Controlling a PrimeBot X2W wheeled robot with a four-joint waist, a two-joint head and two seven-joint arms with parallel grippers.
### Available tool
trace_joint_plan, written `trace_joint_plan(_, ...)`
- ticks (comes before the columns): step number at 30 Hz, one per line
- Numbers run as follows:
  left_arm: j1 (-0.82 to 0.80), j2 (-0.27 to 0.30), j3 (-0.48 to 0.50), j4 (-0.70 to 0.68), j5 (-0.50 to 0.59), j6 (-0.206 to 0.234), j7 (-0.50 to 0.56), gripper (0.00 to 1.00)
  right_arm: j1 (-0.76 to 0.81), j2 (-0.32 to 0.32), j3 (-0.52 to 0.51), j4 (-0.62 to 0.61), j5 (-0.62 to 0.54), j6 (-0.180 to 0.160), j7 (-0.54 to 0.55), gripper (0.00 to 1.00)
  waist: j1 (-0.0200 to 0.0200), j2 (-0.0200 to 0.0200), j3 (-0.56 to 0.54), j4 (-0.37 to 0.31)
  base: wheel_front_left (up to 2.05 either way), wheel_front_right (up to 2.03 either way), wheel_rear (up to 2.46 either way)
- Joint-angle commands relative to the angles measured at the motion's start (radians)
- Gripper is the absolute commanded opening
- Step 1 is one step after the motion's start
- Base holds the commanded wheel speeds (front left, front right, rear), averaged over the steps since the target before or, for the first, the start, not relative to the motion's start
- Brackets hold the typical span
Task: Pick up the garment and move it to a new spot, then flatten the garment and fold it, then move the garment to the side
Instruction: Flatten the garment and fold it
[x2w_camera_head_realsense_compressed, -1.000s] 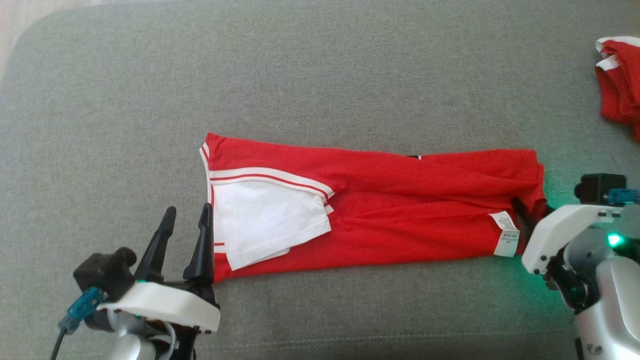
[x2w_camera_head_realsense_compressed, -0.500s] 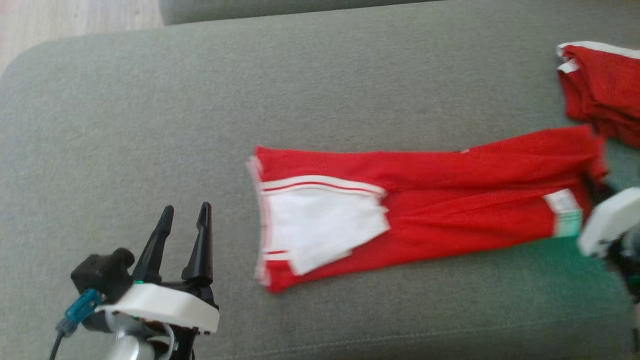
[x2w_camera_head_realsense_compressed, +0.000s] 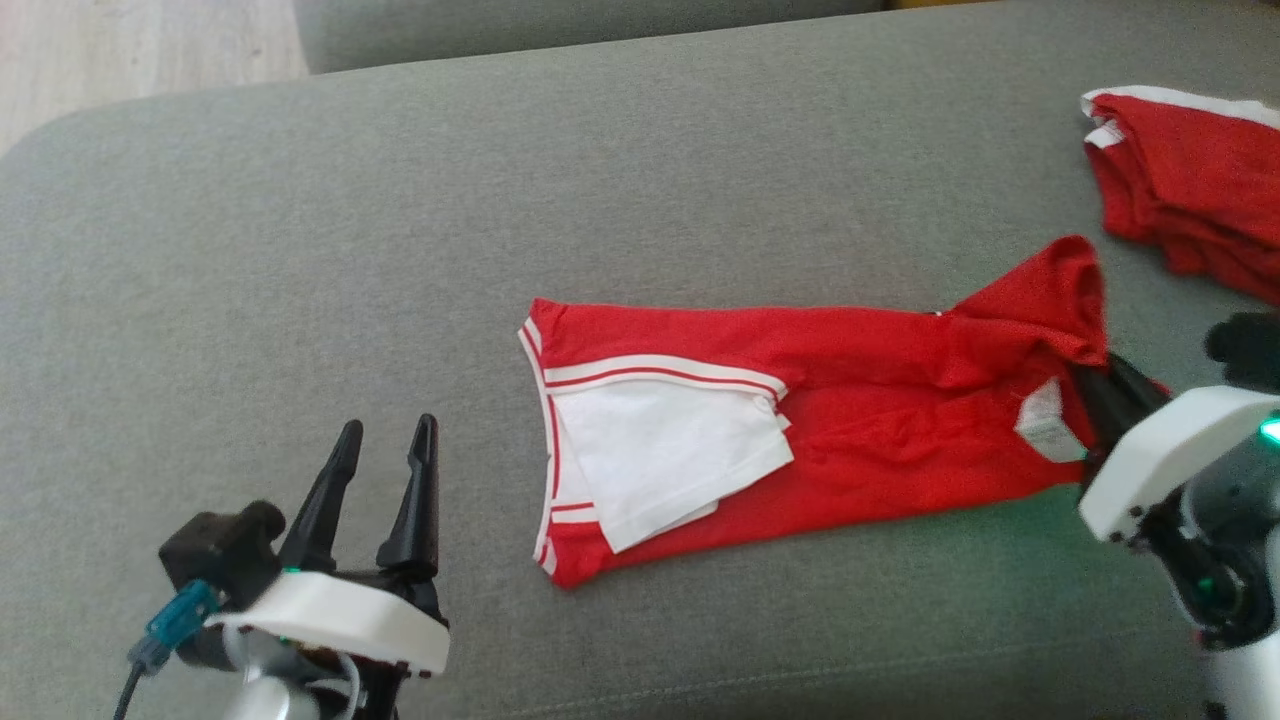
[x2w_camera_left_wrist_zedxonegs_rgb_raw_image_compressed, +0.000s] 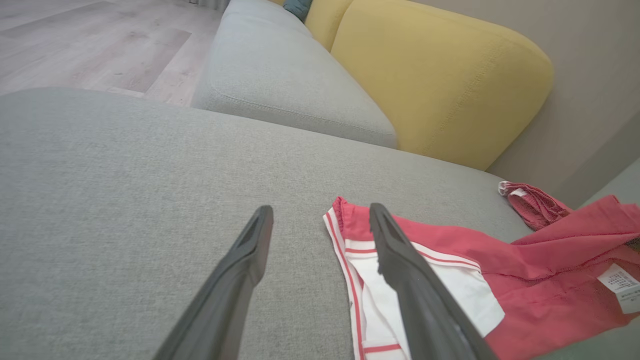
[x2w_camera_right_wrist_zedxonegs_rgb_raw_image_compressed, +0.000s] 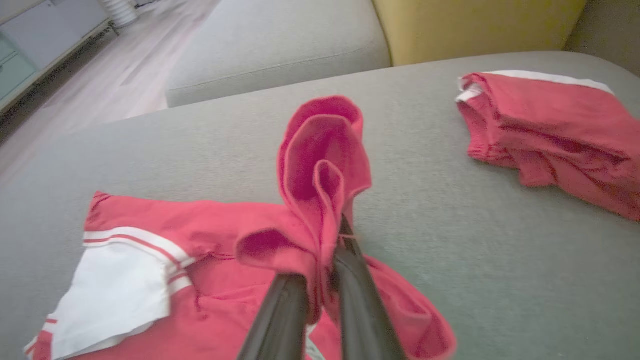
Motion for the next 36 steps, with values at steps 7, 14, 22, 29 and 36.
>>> trace_joint_plan(7,-0.044,0.014,0.030,-0.027,0.008,-0.005,-0.007,1.00,-0.010,0.037,0.138,-0.169,0.094,-0.001,0.047,0.00,0.0000,0.0000,-0.004,0.061,0.00,0.00,0.00)
trace_joint_plan(14,-0.056,0.005,0.024,-0.016,0.004,-0.011,-0.012,1.00,-0.044,0.126,0.282,-0.156,0.172,-0.001,0.044,0.00,0.0000,0.0000,0.005,0.121,0.00,0.00,0.00)
trace_joint_plan(22,-0.076,-0.004,0.015,0.009,0.003,-0.024,-0.019,1.00,-0.135,0.199,0.391,0.055,0.211,-0.001,-0.077,0.00,0.0000,0.0000,0.017,0.181,0.00,0.00,0.00)
trace_joint_plan(29,-0.081,-0.008,0.014,0.019,0.001,-0.026,-0.024,1.00,-0.199,0.202,0.451,0.188,0.279,-0.001,-0.166,0.36,0.0000,0.0000,0.022,0.193,0.00,0.00,0.00)
trace_joint_plan(36,-0.087,-0.012,0.009,0.029,0.000,-0.025,-0.025,1.00,-0.268,0.203,0.543,0.276,0.388,-0.001,-0.266,1.00,0.0000,0.0000,0.023,0.183,0.00,0.00,0.00)
